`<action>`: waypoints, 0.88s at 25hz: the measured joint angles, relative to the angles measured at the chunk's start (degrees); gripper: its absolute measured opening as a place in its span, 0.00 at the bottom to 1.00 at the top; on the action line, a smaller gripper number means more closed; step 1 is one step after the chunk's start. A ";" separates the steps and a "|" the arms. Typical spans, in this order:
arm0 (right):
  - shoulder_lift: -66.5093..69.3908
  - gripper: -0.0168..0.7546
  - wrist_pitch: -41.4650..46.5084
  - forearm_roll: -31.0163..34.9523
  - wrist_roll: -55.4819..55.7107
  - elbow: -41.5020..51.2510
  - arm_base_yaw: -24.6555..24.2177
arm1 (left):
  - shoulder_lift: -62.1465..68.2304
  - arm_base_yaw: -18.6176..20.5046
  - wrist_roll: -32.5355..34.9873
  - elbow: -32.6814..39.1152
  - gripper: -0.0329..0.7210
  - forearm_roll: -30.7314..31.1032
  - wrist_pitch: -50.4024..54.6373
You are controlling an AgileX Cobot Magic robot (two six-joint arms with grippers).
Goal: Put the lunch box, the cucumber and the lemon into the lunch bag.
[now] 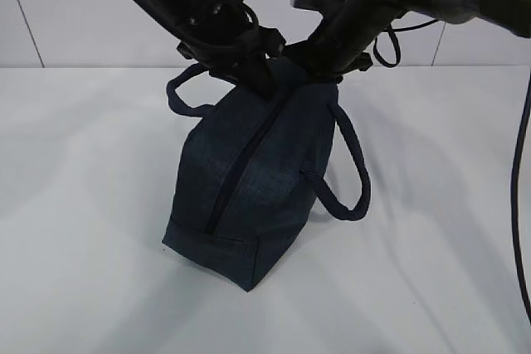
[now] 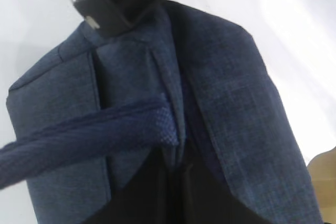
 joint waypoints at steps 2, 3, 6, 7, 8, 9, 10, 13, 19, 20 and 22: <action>0.10 0.34 0.00 1.00 0.09 -0.51 -0.02 | 0.00 0.00 0.00 0.00 0.03 0.00 0.00; 0.23 0.42 0.47 1.24 0.09 -1.29 -0.02 | 0.00 0.00 0.00 0.00 0.03 0.00 0.00; 0.33 0.62 3.67 0.87 0.09 -4.56 -0.37 | 0.00 0.00 0.00 0.00 0.03 0.77 0.00; 0.33 0.64 5.19 0.60 0.09 -6.11 -0.47 | 0.00 0.14 0.00 0.00 0.03 0.89 0.13; 0.33 0.66 6.46 0.18 0.09 -7.45 -0.61 | 0.00 0.37 0.00 0.00 0.03 1.02 0.55; 0.33 0.67 8.22 -0.18 0.09 -9.31 -0.89 | 0.00 0.60 0.00 0.00 0.03 1.06 0.98; 0.33 0.67 9.37 -0.59 0.09 -10.51 -1.30 | 0.00 0.84 0.00 0.00 0.03 1.17 1.24; -0.80 0.68 11.79 -2.98 0.09 -12.18 -2.31 | 0.00 1.86 0.00 0.00 0.03 1.15 2.66; -5.44 0.67 16.22 -10.32 -0.01 -12.28 -3.20 | 0.00 3.19 0.00 0.00 0.05 1.29 4.39; -6.17 0.67 16.35 -10.60 0.10 -12.28 -3.33 | 0.00 3.29 0.00 0.00 0.07 1.29 4.83; -7.92 0.65 16.58 -10.70 0.10 -12.28 -3.42 | -0.10 3.55 0.00 0.00 0.17 1.33 5.96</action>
